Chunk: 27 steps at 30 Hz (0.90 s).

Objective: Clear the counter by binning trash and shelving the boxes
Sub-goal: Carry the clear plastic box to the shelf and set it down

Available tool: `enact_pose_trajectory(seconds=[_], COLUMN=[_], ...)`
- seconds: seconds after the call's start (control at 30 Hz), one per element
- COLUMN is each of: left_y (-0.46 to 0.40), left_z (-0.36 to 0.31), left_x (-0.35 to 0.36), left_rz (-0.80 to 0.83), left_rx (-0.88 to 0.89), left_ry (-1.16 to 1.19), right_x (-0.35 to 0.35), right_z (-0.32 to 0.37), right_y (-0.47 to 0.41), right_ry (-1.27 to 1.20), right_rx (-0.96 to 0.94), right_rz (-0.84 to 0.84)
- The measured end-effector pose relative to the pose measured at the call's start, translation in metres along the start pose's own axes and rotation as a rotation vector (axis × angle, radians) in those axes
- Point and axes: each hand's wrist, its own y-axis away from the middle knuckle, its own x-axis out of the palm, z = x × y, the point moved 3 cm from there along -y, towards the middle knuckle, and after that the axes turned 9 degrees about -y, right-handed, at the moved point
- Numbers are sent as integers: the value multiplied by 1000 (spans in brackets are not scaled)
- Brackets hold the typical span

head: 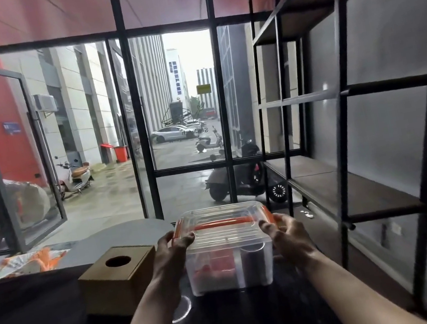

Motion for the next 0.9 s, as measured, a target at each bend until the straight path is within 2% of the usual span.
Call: enact_pose_trajectory(seconds=[0.13,0.2,0.4,0.73,0.9], left_y=[6,10,66,205,245], left_z=[-15,-22,-47,-45,-34], left_x=[-1,14,143,419,509], left_rz=[-23,22,133,349,407], left_rx=[51,61,118,88,50], left_ry=[-11,-6,-5,-11,-35], right_x=[-1,-19,-165,-464,-555], right_z=[8,11,-6,-58,-79], right_y=[0,2,21,90,111], right_ry=[-17,8,-25,-12,13], right_rx=[-23,-46,-74,12,45], right_rz=[-29,-64,-226,-380,-449])
